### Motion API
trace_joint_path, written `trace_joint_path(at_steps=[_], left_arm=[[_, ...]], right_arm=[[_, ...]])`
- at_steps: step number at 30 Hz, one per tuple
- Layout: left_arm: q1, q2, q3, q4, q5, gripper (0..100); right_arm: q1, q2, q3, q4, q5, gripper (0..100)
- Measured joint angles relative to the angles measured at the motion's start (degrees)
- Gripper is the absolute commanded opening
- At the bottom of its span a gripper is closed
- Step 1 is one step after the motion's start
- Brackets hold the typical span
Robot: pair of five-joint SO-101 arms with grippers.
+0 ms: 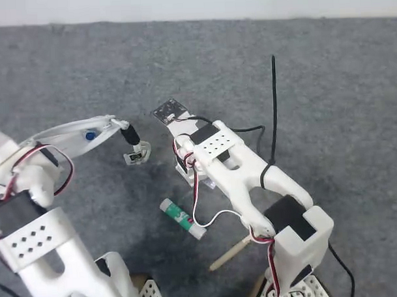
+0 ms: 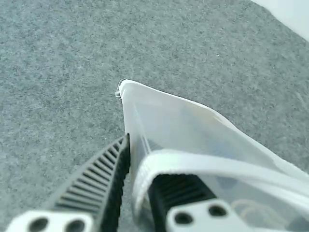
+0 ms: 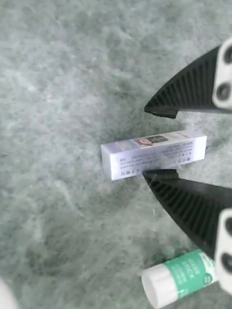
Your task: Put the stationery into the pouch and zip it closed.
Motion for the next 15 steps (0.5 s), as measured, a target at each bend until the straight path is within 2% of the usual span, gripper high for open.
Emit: trace_joint_path(at_steps=[7,15], left_arm=[[0.00,0.00,0.00,0.00,0.00,1],[0.00,0.00,0.00,0.00,0.00,1]], right_arm=[[-0.18,2.64,-0.09,-0.18,0.00,16.9],[0.09,4.40,-1.67,-0.18,-0.09,5.7]])
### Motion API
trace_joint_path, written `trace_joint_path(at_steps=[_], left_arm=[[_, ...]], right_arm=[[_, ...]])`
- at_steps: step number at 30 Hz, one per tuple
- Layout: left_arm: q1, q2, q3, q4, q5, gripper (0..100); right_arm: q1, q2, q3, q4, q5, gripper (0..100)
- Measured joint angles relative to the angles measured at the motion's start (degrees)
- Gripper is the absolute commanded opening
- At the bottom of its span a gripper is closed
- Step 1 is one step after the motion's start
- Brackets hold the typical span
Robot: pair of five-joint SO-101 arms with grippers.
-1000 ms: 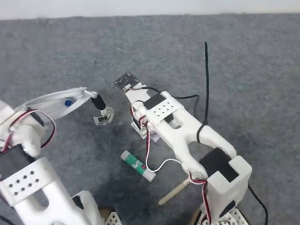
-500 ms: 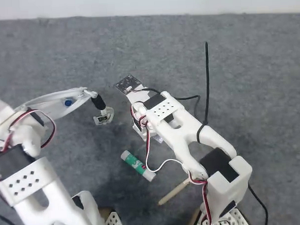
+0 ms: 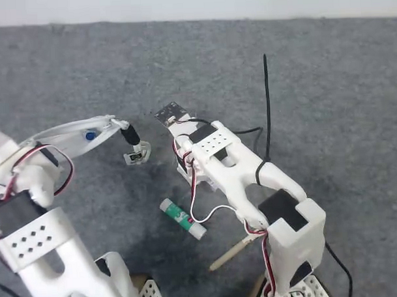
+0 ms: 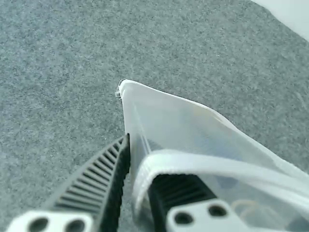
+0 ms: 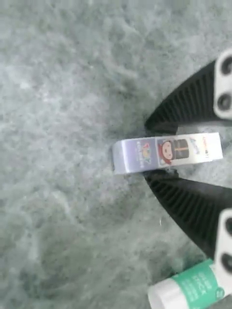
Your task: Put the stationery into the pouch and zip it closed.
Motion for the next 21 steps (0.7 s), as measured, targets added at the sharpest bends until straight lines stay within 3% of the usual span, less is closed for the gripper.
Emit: trace_joint_path(at_steps=[10,21], left_arm=[[0.00,0.00,0.00,0.00,0.00,1],[2.99,0.00,-0.09,0.00,0.00,1]], right_arm=[[0.00,-1.05,0.00,1.23,0.18,0.6],[-2.11,-22.77,7.21,6.51,0.18,0.6]])
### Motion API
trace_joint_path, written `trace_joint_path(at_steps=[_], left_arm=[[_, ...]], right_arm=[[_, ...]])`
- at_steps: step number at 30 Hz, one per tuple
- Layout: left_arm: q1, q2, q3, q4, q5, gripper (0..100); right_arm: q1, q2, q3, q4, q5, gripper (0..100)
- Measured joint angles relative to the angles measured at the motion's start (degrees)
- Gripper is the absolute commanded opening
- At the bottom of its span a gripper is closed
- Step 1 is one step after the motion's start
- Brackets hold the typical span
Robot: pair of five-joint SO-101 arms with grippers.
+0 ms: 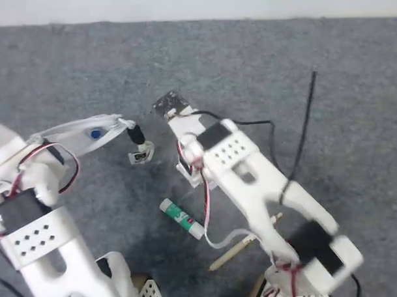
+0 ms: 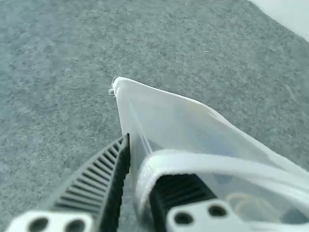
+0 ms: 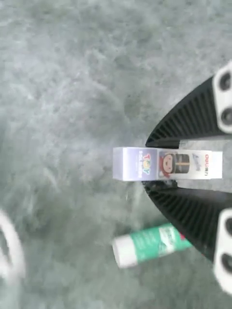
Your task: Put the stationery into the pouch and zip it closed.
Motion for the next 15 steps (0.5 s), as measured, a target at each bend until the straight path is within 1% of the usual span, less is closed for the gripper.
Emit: trace_joint_path(at_steps=[7,11,15], left_arm=[[5.10,0.00,0.00,0.00,0.00,1],[8.18,0.00,-0.18,0.00,0.00,1],[11.25,0.09,-2.90,1.32,0.00,1]], right_arm=[[-4.31,-17.32,15.30,-9.85,0.00,0.7],[-4.48,-19.43,16.00,-10.90,0.00,0.7],[-5.19,-19.43,16.09,-11.52,0.00,0.7]])
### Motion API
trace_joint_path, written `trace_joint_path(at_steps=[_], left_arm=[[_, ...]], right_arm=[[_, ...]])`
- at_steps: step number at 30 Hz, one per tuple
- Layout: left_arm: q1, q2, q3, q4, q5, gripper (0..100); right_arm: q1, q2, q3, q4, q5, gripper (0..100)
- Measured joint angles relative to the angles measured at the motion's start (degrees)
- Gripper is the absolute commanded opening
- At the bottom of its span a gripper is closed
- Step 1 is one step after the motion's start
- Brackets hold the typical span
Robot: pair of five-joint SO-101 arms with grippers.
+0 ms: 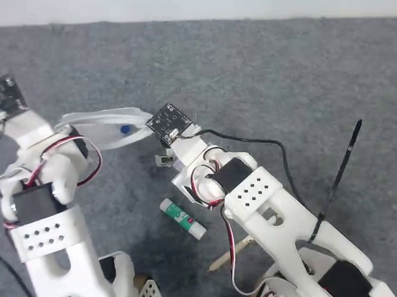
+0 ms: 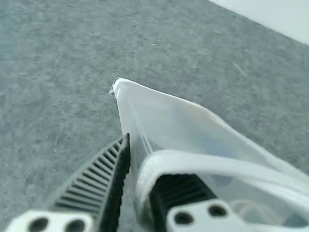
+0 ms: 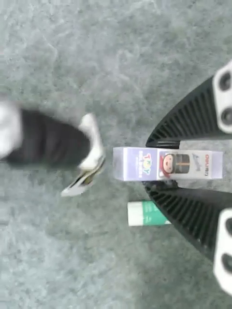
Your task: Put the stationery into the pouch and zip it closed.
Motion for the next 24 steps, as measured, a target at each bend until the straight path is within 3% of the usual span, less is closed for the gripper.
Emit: trace_joint_path(at_steps=[19,24], left_arm=[[3.08,0.00,-3.34,2.37,0.00,1],[3.08,0.00,-3.34,2.37,0.00,1]], right_arm=[[-0.53,15.65,-4.22,-0.26,3.16,0.6],[-0.53,15.30,-7.03,4.92,3.16,0.6]])
